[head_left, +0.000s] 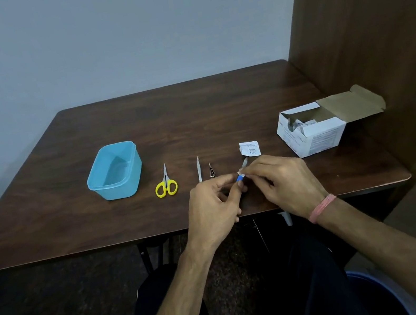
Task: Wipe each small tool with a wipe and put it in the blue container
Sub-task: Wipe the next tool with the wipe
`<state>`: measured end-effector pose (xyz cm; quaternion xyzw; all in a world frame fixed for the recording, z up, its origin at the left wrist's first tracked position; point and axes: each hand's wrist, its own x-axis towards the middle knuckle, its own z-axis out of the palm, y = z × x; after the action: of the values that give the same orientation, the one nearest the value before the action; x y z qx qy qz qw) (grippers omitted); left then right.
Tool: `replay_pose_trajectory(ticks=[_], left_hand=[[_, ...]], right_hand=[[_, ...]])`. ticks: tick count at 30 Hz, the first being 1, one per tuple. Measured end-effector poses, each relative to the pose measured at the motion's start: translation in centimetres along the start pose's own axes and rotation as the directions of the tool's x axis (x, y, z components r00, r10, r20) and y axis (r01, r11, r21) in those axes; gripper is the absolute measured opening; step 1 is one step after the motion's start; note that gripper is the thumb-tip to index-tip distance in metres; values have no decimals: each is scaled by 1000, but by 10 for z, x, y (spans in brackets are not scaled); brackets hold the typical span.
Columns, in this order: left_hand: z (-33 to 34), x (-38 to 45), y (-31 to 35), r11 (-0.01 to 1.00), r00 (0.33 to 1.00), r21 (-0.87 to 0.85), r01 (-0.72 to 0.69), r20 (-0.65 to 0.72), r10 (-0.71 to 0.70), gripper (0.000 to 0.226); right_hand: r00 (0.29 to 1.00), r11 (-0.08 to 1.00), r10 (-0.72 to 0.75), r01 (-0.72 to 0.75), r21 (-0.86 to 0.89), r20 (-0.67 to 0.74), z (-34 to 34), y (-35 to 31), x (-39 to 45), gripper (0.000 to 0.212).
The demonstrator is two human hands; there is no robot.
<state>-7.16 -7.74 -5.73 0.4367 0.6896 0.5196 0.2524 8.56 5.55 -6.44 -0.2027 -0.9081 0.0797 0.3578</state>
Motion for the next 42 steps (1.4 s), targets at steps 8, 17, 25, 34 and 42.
replay_pose_trajectory(ticks=[8,17,25,34,42], left_hand=[[2,2,-2,999,999,20,30,-12,-30,19],[2,-1,4,1000,1000,2,27,-11,-27,15],[1,0,1,1000,1000,21,-4,1,4,19],[1,1,-1,999,1000,33,3,0,-3,19],[1,2,0,999,1000,37,8,2,-8,16]], right_hand=[[974,974,227,-227,25,-7,1,5,9,14],[928,901,362,-372,222,88,-10,0,13,8],[887,685,308,-458,566,345,-8,14,15,3],[828,647,485,-557,521,282,-7,20,16,10],[776,646,591,-619,447,220,-1,18,19,11]])
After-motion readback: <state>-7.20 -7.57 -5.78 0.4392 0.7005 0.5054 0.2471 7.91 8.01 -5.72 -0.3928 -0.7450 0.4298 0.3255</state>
